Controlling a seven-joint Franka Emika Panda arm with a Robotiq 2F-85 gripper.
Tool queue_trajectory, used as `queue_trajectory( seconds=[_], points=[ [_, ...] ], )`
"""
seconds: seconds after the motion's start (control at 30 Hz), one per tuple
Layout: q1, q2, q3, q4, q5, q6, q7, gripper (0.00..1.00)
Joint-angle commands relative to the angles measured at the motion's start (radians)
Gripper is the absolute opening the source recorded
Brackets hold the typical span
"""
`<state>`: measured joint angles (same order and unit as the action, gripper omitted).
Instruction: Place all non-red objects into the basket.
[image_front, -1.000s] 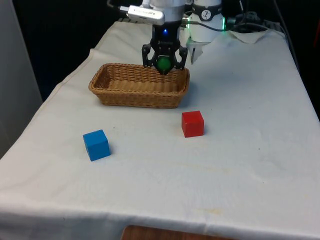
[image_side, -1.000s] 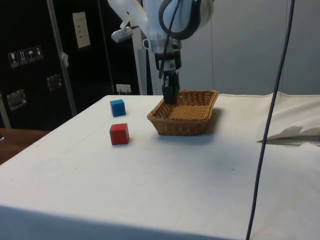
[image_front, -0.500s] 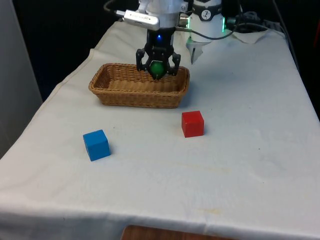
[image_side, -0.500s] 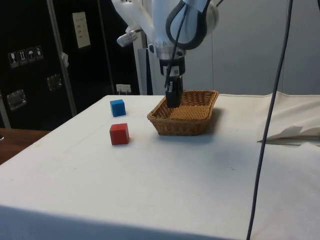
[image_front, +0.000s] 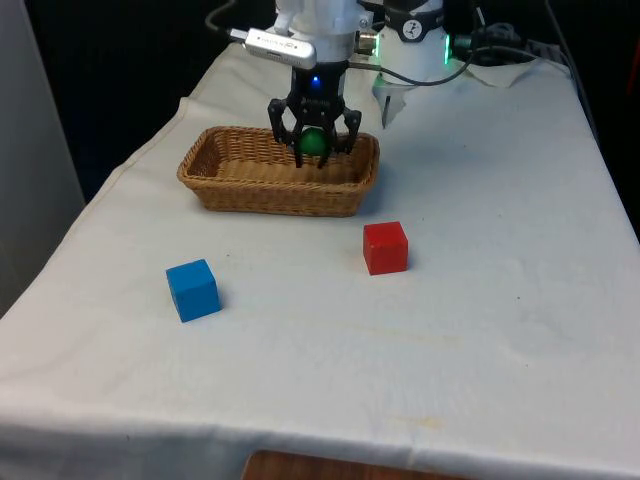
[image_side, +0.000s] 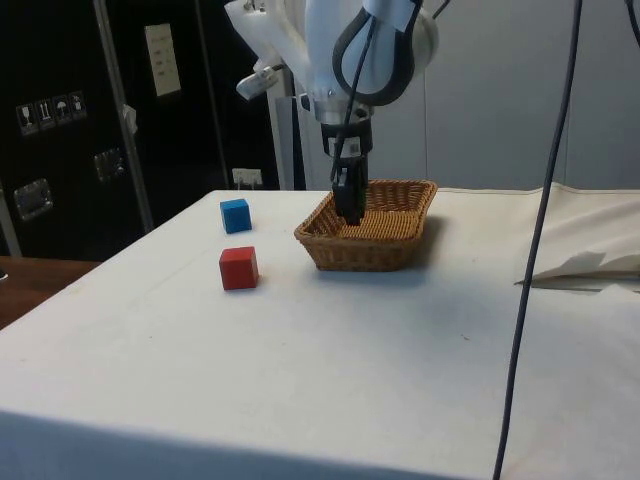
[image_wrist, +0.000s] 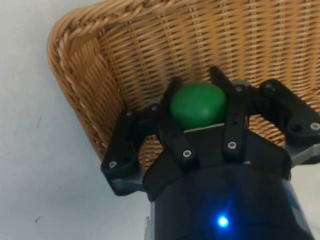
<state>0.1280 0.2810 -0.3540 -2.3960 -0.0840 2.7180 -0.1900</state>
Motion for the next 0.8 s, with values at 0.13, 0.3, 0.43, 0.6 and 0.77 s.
queue_trajectory(
  seconds=[0.13, 0.3, 0.43, 0.6, 0.77],
  points=[
    [-0.002, 0.006, 0.002, 0.001, 0.006, 0.014, -0.001, 0.55],
    [0.000, 0.006, -0.001, 0.002, 0.001, 0.006, 0.000, 0.88],
    [-0.002, -0.009, -0.006, -0.006, 0.000, 0.010, -0.003, 1.00],
    [0.001, -0.043, -0.021, -0.015, -0.007, -0.006, -0.011, 1.00],
    [0.001, -0.094, -0.036, -0.029, -0.016, -0.036, -0.023, 1.00]
  ],
)
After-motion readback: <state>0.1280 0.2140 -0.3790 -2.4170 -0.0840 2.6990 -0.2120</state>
